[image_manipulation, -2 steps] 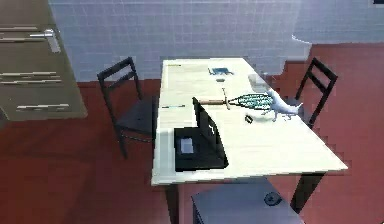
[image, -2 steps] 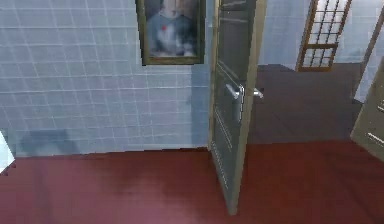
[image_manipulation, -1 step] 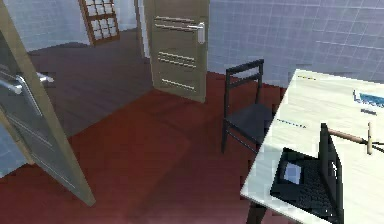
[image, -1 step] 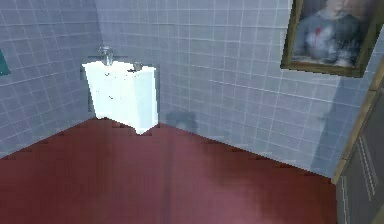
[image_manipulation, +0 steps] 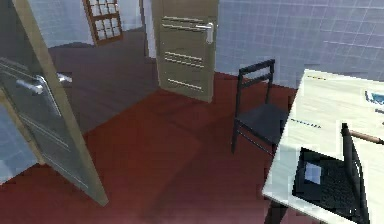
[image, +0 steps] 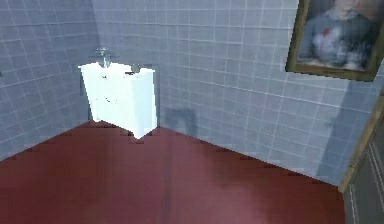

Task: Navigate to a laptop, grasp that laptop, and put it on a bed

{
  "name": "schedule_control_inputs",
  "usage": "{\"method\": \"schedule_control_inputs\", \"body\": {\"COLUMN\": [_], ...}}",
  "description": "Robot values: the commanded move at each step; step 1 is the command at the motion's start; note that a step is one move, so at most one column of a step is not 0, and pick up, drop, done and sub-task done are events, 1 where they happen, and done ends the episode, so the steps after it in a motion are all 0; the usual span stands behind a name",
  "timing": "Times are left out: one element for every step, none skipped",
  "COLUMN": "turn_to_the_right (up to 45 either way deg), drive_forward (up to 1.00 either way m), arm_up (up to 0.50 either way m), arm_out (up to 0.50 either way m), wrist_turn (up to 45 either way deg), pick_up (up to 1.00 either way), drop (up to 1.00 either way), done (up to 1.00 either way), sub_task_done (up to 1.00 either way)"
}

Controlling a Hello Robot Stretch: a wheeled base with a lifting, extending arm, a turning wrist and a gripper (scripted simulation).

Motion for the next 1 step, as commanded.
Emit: {"method": "schedule_control_inputs", "body": {"turn_to_the_right": [45.0], "drive_forward": [0.0], "arm_up": [0.0], "arm_out": [0.0], "wrist_turn": [0.0], "pick_up": [0.0], "drop": [0.0], "done": [0.0], "sub_task_done": [0.0]}}
